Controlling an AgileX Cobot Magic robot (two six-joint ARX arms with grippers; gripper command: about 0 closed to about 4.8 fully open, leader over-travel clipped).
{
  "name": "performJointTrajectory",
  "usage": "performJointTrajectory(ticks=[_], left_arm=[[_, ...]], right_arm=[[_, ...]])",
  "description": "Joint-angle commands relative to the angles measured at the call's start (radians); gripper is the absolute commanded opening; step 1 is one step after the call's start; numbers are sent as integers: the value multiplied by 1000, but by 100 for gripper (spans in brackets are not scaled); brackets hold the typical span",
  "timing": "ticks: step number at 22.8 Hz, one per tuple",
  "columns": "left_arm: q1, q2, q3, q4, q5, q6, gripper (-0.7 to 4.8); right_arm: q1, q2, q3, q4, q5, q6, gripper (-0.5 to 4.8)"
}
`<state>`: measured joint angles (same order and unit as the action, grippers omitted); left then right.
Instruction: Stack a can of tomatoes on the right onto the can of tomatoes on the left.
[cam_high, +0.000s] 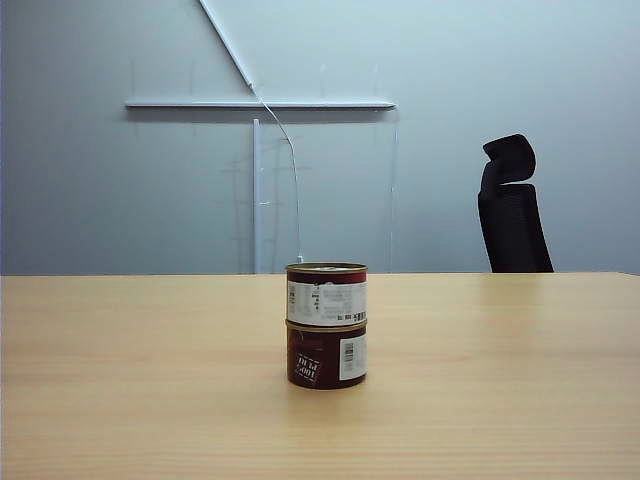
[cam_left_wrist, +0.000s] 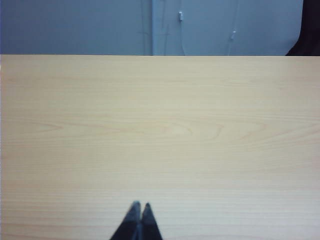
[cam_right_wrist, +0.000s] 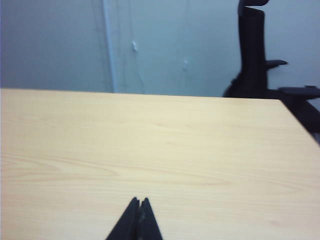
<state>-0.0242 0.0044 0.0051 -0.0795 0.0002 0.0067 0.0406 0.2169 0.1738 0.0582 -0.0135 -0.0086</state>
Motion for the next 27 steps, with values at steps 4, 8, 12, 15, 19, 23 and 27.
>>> performJointTrajectory(ticks=[4, 8, 12, 15, 19, 23, 27], left_arm=[[1, 2, 4, 6, 3, 0, -4], [1, 2, 4, 6, 3, 0, -4], [1, 2, 4, 6, 3, 0, -4], [1, 2, 4, 6, 3, 0, -4], [1, 2, 4, 6, 4, 0, -4], [1, 2, 4, 6, 3, 0, -4], [1, 2, 4, 6, 3, 0, -4]], right_arm=[[-37, -124, -174, 201, -45, 113, -1], [-50, -146, -173, 169, -57, 113, -1], [-49, -189, -173, 116, -56, 110, -1], [-49, -217, -173, 39, -56, 109, -1], [-46, -217, -173, 4, -56, 109, -1], [-40, -217, -173, -9, -48, 109, -1], [-40, -217, -173, -9, -49, 109, -1]])
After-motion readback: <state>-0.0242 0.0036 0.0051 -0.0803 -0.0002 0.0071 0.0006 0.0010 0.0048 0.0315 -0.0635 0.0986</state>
